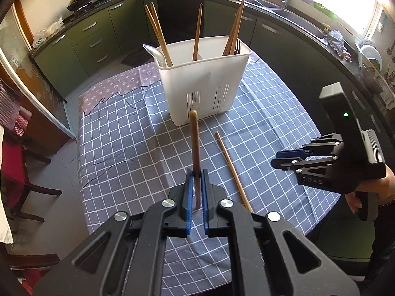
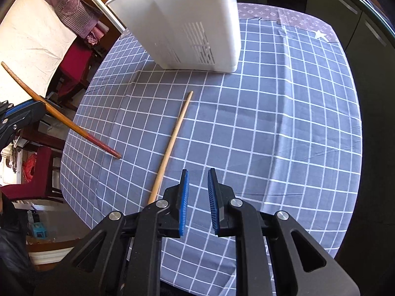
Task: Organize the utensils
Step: 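Lift the red-tipped chopstick with the left tool while the right tool grasps the last chopstick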
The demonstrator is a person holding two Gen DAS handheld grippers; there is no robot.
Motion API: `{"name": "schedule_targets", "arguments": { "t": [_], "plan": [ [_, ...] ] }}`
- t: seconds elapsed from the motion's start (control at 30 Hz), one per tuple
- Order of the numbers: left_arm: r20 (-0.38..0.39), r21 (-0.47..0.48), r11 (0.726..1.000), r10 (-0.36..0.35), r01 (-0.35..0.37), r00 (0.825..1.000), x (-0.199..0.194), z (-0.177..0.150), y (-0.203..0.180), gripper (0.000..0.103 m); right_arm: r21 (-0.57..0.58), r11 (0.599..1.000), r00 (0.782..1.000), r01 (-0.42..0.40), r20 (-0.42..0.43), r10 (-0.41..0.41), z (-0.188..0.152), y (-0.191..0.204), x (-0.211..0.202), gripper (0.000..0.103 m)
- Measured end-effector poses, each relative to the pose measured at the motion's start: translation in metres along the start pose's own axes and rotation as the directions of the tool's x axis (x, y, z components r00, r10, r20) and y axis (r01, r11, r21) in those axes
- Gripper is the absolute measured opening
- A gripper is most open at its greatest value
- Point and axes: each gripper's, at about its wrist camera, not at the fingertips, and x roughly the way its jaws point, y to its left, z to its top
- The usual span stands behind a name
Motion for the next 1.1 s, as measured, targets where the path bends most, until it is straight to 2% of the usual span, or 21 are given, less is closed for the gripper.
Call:
{"name": "schedule_targets", "arguments": {
  "t": [0.27,0.5,0.7,0.77,0.93,1.1],
  "plan": [
    [0.009,0.004,1.000,-0.009,0.009,1.000,-0.001,-0.005,0.002,0.007,0.030,1.000,0.998,0.008,-0.062,-0.006,0.028,0.030,0.042,0.016],
    [0.012,0.014,1.000,-0.014,0.014,1.000,-0.002,-0.007,0.004,0.007,0.049,0.993,0.990,0.108,-0.096,-0.103,0.045,0.041,0.071,0.016],
    [0.015,0.020,1.000,-0.018,0.017,1.000,-0.002,-0.007,0.005,0.007,0.027,0.988,0.982,0.151,-0.118,-0.146,0.049,0.051,0.083,0.018],
    [0.017,0.019,1.000,-0.019,0.019,1.000,-0.002,-0.007,0.006,0.007,0.004,0.983,0.977,0.183,-0.112,-0.181,0.049,0.055,0.085,0.010],
    [0.020,0.014,1.000,-0.018,0.017,1.000,-0.002,-0.008,0.009,0.007,-0.020,0.981,0.977,0.193,-0.087,-0.194,0.044,0.065,0.084,0.007],
    [0.018,0.019,1.000,-0.013,0.013,1.000,-0.001,-0.008,0.008,0.007,-0.034,0.988,0.989,0.148,0.024,-0.147,0.034,0.071,0.039,0.007]
  ]
}}
